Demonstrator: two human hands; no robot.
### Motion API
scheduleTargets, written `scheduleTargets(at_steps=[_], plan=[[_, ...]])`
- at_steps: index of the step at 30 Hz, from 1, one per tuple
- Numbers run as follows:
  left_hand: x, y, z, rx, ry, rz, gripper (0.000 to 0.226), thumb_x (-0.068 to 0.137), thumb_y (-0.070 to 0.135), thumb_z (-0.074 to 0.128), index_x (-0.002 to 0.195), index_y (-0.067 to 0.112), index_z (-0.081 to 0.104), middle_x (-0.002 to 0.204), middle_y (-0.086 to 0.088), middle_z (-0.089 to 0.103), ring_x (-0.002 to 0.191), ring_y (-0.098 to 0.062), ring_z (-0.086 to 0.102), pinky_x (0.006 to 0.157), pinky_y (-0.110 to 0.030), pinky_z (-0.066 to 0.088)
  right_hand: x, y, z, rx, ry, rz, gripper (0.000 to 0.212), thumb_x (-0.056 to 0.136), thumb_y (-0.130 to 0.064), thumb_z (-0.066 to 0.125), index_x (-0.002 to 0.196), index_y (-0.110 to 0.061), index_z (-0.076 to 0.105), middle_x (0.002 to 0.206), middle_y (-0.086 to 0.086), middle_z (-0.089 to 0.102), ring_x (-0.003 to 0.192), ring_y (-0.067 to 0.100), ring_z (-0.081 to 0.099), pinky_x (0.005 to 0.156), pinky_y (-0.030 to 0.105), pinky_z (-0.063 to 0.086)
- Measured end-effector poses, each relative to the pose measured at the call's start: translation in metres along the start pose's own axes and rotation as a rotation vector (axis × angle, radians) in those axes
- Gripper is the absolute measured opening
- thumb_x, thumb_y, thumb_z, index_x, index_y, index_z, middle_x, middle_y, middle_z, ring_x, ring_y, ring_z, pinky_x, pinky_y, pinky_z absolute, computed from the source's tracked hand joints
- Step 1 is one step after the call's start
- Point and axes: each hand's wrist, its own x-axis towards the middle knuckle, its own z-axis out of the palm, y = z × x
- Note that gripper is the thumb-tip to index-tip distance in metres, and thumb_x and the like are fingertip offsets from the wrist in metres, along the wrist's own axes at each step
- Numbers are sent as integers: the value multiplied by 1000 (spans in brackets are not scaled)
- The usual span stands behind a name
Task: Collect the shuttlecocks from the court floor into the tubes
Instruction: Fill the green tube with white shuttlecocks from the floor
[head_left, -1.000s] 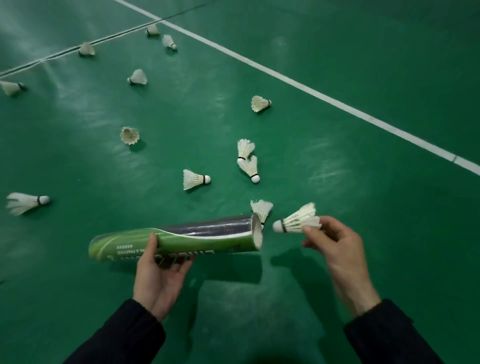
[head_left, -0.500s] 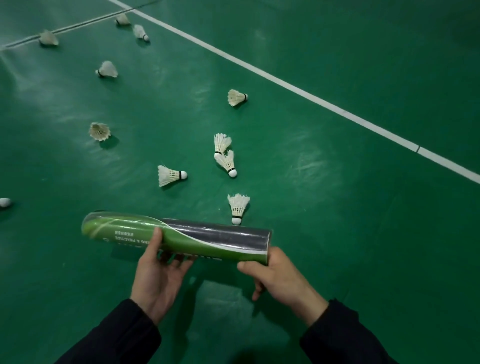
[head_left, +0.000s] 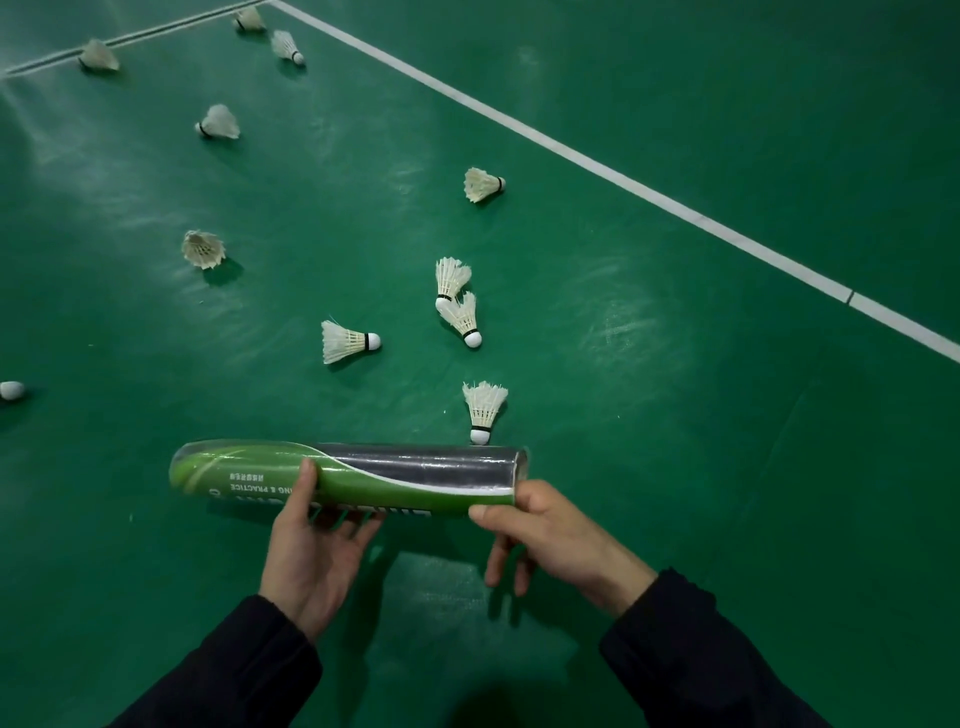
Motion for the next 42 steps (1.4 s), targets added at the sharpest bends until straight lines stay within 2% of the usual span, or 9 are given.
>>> scheduleTargets(at_steps=[6,9,12,15,19,24,27,30,42], plan=[[5,24,-16,-56,109,59,58,97,44,62,146,16,53,134,-12,63,118,-27,64,90,-47,54,48,-1,-25,-75,609,-158,28,103,-31,55,129,-27,64,116,-7,73,53,12,49,54,31,48],[1,33,-24,-55,99,72,57,98,43,61,147,15,52,126,-10,66,119,-27,63,91,-47,53,95,3,-40,-569,486,-119,70,101,-21,58,157,-42,23,157,-15,37,71,12,51,74,31,59],[-4,41,-27,-80,101,79,57,98,43,61,146,13,53,127,-10,65,118,-28,63,89,-46,56,119,19,-39,-718,423,18,71,94,-24,69,155,-29,32,139,7,60,96,21,66,95,42,55],[-5,49,-33,-115,101,80,58,98,45,60,144,10,54,135,-12,62,122,-29,62,92,-45,57,96,25,-35,-380,530,-34,26,89,-26,76,114,-21,70,104,1,75,94,21,70,89,40,58],[-2,46,-33,-132,101,62,61,95,46,64,143,10,54,142,-15,60,125,-30,62,95,-45,54,36,9,-17,144,754,-367,9,88,-16,77,97,-17,74,92,12,73,81,19,67,79,34,58],[-3,29,-9,-68,31,29,60,97,47,60,144,10,53,141,-13,60,125,-28,61,91,-44,60,-3,-3,16,-272,308,-378,28,96,-31,57,119,-22,69,81,-32,66,75,-5,61,72,13,46],[-3,24,0,-14,-29,54,55,99,44,60,143,13,56,128,-10,69,121,-29,65,89,-46,61,-5,3,16,-455,141,-192,50,88,-35,48,126,-5,61,65,-16,51,58,7,46,56,42,51],[-6,22,4,31,-88,79,40,101,43,59,130,18,64,110,-5,77,112,-26,70,84,-45,63,-7,-5,14,-345,40,-37,30,96,-30,56,126,-29,59,63,-10,49,52,9,47,51,36,50],[-13,22,10,-21,-57,100,38,100,42,60,129,18,62,120,-9,68,118,-30,65,87,-47,62,-12,-7,20,-110,290,-171,19,100,-30,61,116,-23,69,49,-8,58,40,7,49,44,24,44]])
